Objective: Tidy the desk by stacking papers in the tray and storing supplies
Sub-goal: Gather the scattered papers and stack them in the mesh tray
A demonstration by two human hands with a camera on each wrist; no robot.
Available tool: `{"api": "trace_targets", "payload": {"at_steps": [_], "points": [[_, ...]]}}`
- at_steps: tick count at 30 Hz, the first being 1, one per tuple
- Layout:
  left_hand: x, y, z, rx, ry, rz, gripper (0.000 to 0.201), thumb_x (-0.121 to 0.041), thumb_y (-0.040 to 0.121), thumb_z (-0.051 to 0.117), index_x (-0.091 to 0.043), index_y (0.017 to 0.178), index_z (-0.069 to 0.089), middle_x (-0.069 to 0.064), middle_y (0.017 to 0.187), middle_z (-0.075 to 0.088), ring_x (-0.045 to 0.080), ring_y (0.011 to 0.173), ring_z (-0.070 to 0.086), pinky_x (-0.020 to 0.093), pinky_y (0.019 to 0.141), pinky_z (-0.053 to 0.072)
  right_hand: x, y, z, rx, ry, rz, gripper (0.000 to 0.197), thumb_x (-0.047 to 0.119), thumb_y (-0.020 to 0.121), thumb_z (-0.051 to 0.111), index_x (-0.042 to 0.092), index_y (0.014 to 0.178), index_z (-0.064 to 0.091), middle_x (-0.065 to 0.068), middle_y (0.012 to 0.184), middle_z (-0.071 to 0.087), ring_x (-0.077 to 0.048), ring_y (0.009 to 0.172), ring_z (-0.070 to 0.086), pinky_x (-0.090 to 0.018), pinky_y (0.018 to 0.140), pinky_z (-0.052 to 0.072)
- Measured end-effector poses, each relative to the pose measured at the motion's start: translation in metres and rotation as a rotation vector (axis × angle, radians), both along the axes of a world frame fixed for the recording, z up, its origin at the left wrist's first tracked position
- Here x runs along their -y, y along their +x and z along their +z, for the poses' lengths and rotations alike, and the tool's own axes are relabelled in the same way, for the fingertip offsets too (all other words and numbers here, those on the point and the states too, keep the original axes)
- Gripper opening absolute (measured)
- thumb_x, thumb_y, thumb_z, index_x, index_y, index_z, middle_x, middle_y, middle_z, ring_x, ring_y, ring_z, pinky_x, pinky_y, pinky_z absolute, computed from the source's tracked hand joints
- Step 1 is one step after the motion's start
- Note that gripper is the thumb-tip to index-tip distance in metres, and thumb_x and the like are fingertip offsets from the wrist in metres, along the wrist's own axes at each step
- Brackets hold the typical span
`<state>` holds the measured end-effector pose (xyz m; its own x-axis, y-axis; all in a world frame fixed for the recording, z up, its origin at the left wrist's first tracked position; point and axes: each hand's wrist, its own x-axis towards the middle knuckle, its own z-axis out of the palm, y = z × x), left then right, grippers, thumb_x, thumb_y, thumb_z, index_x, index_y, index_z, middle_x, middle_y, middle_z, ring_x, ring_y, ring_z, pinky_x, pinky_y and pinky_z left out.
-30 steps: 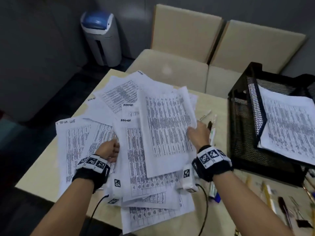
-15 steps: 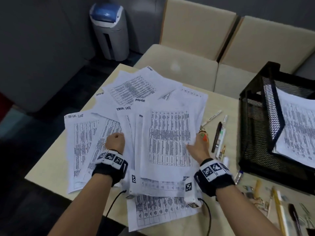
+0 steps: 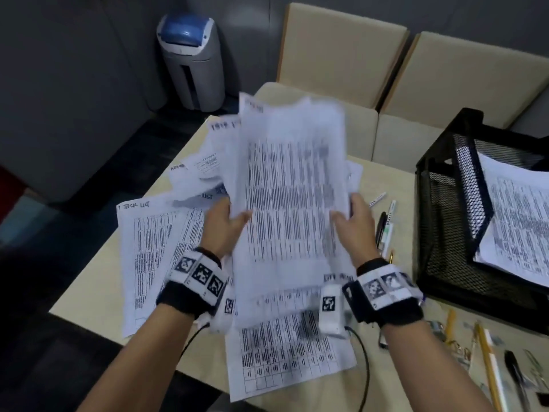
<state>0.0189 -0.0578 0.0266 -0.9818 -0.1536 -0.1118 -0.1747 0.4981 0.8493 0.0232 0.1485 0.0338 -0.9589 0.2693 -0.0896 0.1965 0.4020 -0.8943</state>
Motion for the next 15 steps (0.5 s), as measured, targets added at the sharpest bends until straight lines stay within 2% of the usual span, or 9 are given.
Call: {"api": "trace_targets", "payload": {"at_steps": [3,6,8,9,10,12,13,14,15], "points": [[0.001,-0.011,0.031,-0.051,0.035,0.004,0.027,-0.016,0.090,0.060,-0.006,0.115,0.060,0.000,0.096,0.057,0.014,0.086,0.054,0.016,0.067,0.045,-0.001,-0.005,0.039,-0.203,-0.092,-0.002,0.021,-0.006,0.089,0.047,0.014,0.096,0.047,0.010,0.081,0.052,0.001,0.068,0.049,-0.001,0.049,0.040],[0.008,-0.010,0.025,0.107,-0.007,-0.057,0.028,-0.024,0.088,0.062,-0.001,0.103,0.059,0.013,0.093,0.062,0.026,0.085,0.060,0.030,0.072,0.049,-0.001,0.001,0.036,-0.175,-0.081,0.007,0.020,-0.006,0.088,0.047,0.013,0.094,0.048,0.007,0.080,0.053,-0.002,0.066,0.048,-0.003,0.047,0.039],[0.010,-0.001,0.014,0.243,-0.033,-0.048,0.042,-0.030,0.087,0.061,0.000,0.117,0.053,0.019,0.117,0.060,0.035,0.105,0.059,0.040,0.090,0.051,-0.001,0.007,0.023,-0.107,-0.023,0.022,0.017,-0.004,0.089,0.046,0.013,0.094,0.048,0.006,0.079,0.051,-0.006,0.064,0.048,-0.007,0.047,0.040],[0.009,0.004,0.005,0.301,-0.028,-0.041,0.048,-0.029,0.089,0.059,-0.002,0.127,0.047,0.018,0.129,0.054,0.033,0.112,0.056,0.040,0.095,0.048,-0.001,0.010,0.014,-0.061,0.006,0.036,0.017,-0.003,0.090,0.046,0.013,0.097,0.049,0.006,0.079,0.051,-0.008,0.064,0.048,-0.012,0.048,0.041],[0.009,0.011,-0.002,0.343,-0.029,-0.036,0.053,-0.026,0.091,0.057,-0.002,0.134,0.040,0.017,0.136,0.048,0.029,0.111,0.056,0.035,0.093,0.049,-0.001,0.013,0.005,-0.007,0.035,0.052,0.019,-0.002,0.090,0.045,0.013,0.101,0.049,0.006,0.079,0.051,-0.010,0.066,0.048,-0.015,0.048,0.042],[0.007,0.025,-0.018,0.430,-0.002,-0.047,0.057,-0.018,0.093,0.053,-0.003,0.143,0.028,0.020,0.134,0.049,0.017,0.078,0.058,0.019,0.063,0.052,0.001,0.017,-0.018,0.120,0.098,0.089,0.022,-0.001,0.090,0.044,0.012,0.107,0.050,0.002,0.082,0.051,-0.013,0.067,0.049,-0.016,0.047,0.039],[0.008,0.030,-0.029,0.475,0.001,-0.060,0.055,-0.014,0.094,0.052,-0.003,0.143,0.029,0.021,0.126,0.053,0.016,0.066,0.055,0.018,0.052,0.051,0.001,0.019,-0.030,0.191,0.141,0.110,0.022,-0.001,0.090,0.044,0.010,0.108,0.051,-0.001,0.084,0.052,-0.015,0.069,0.050,-0.015,0.048,0.041],[0.010,0.035,-0.039,0.503,-0.015,-0.066,0.049,-0.011,0.093,0.052,-0.002,0.138,0.035,0.022,0.121,0.056,0.020,0.067,0.057,0.022,0.055,0.054,0.001,0.022,-0.041,0.262,0.184,0.136,0.024,0.000,0.089,0.045,0.005,0.111,0.052,-0.004,0.087,0.054,-0.019,0.074,0.053,-0.019,0.054,0.045],[0.013,0.038,-0.049,0.515,-0.054,-0.051,0.039,-0.008,0.092,0.051,-0.002,0.130,0.043,0.022,0.117,0.059,0.027,0.074,0.060,0.031,0.067,0.057,0.001,0.025,-0.051,0.324,0.226,0.164,0.026,0.001,0.088,0.045,0.002,0.113,0.053,-0.007,0.091,0.056,-0.023,0.080,0.056,-0.026,0.061,0.049]]}}
